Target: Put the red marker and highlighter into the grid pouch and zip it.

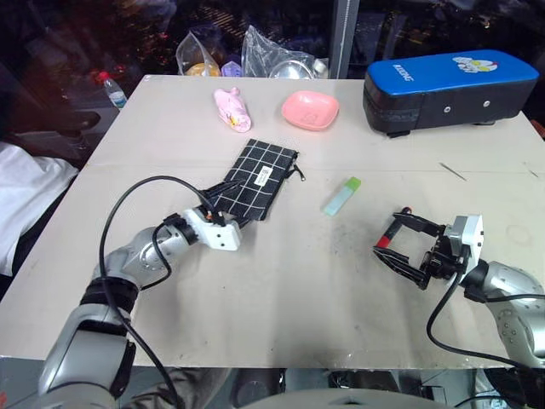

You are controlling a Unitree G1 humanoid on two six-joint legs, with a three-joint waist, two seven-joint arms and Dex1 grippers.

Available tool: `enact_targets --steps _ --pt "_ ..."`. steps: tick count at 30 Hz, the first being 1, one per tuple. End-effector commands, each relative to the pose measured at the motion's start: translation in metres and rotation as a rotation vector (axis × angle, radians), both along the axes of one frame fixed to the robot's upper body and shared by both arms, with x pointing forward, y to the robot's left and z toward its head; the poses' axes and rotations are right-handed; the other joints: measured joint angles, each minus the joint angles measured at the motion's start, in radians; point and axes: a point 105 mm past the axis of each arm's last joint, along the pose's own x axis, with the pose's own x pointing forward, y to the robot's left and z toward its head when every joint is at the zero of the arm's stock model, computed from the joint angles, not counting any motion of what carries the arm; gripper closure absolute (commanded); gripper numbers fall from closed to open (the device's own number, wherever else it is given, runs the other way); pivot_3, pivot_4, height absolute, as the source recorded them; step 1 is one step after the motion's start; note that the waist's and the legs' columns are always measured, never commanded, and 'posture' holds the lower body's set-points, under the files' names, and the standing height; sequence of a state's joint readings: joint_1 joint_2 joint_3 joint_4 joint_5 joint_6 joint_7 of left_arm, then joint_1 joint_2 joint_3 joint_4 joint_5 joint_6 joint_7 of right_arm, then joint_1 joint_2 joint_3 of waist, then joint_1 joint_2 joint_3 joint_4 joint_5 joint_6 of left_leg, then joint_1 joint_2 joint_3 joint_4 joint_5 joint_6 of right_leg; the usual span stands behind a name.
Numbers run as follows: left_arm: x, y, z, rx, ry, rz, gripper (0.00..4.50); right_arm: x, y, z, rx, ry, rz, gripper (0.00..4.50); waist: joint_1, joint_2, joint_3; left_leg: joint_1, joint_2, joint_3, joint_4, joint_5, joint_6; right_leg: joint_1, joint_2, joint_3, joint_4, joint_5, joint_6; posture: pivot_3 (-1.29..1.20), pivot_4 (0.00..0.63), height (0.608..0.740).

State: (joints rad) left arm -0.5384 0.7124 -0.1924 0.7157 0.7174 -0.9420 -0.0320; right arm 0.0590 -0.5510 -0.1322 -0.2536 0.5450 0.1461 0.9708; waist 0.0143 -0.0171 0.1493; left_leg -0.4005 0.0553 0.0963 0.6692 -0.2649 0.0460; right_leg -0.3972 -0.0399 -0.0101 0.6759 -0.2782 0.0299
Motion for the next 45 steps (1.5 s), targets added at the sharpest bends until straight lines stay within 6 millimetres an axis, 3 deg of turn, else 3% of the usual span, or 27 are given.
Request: enact_targets --steps 1,12,20,21,22,28,33,37,41,45 --pt "0.008 -0.011 0.003 0.021 -0.047 0.003 0.08 0.000 -0.006 0.009 -0.005 -0.049 -0.024 0.00 0.001 0.000 0.000 0.000 0.000 0.000 0.000 0.000 0.000 0.000 0.000 0.000 0.000 0.000 0.000 0.00 0.150 0.737" --pt "0.031 -0.024 -0.010 0.055 -0.056 0.116 0.08 0.006 -0.010 0.006 -0.014 -0.051 -0.090 0.00 0.002 0.000 -0.001 0.001 0.000 0.001 0.001 0.000 0.000 0.000 0.000 0.001 0.002 0.000 0.000 0.00 0.150 0.737" --pt "0.038 -0.054 -0.018 0.012 -0.044 0.123 3.56 0.006 -0.009 0.006 -0.016 -0.055 -0.094 0.00 0.012 0.005 -0.004 0.002 -0.001 0.000 0.001 0.000 0.000 0.001 0.000 0.001 0.002 0.000 0.000 0.00 0.150 0.737" --pt "0.038 -0.056 -0.018 0.012 -0.042 0.122 4.21 0.006 -0.009 0.006 -0.017 -0.055 -0.093 0.00 0.017 0.007 -0.006 0.003 -0.001 0.000 0.002 0.000 0.000 0.002 0.000 0.001 0.003 0.000 0.000 0.00 0.150 0.737" --pt "0.038 -0.058 -0.019 0.012 -0.043 0.120 4.46 0.006 -0.009 0.006 -0.018 -0.055 -0.093 0.00 0.019 0.008 -0.006 0.003 -0.001 0.000 0.002 0.000 0.000 0.002 0.000 0.001 0.003 0.000 0.000 0.00 0.150 0.737" --pt "0.040 -0.064 -0.022 0.014 -0.013 0.133 4.46 0.007 -0.007 0.006 -0.016 -0.056 -0.087 0.00 0.030 0.011 -0.009 0.003 -0.002 0.000 0.003 0.000 0.000 0.003 0.000 0.002 0.002 0.000 0.000 0.00 0.150 0.737" --pt "0.041 -0.063 -0.010 -0.069 -0.004 0.142 4.46 0.007 -0.005 0.005 -0.016 -0.058 -0.085 0.00 0.030 0.012 -0.009 0.003 -0.002 0.000 0.003 0.000 0.000 0.003 0.000 0.002 0.003 0.000 0.000 0.00 0.150 0.737" --pt "0.035 -0.070 0.014 -0.290 0.062 0.100 4.46 0.009 -0.006 0.006 -0.014 -0.062 -0.088 0.00 0.027 0.011 -0.009 0.002 -0.002 0.000 0.003 0.000 0.000 0.003 0.000 0.002 0.002 0.000 0.000 0.00 0.150 0.737" --pt "0.009 -0.088 0.065 -0.675 0.168 -0.094 4.46 0.015 -0.003 0.015 0.012 -0.082 -0.103 0.00 0.017 0.008 -0.006 0.000 -0.001 0.001 0.003 0.002 -0.003 0.000 0.000 0.003 0.001 0.000 0.000 0.00 0.150 0.737" --pt "-0.015 -0.098 0.082 -0.825 0.308 -0.242 4.46 0.028 0.002 0.028 0.035 -0.100 -0.158 0.00 -0.004 0.006 -0.005 0.000 0.001 0.000 0.003 0.003 -0.005 0.000 0.001 0.002 0.002 0.000 0.000 0.00 0.150 0.737"
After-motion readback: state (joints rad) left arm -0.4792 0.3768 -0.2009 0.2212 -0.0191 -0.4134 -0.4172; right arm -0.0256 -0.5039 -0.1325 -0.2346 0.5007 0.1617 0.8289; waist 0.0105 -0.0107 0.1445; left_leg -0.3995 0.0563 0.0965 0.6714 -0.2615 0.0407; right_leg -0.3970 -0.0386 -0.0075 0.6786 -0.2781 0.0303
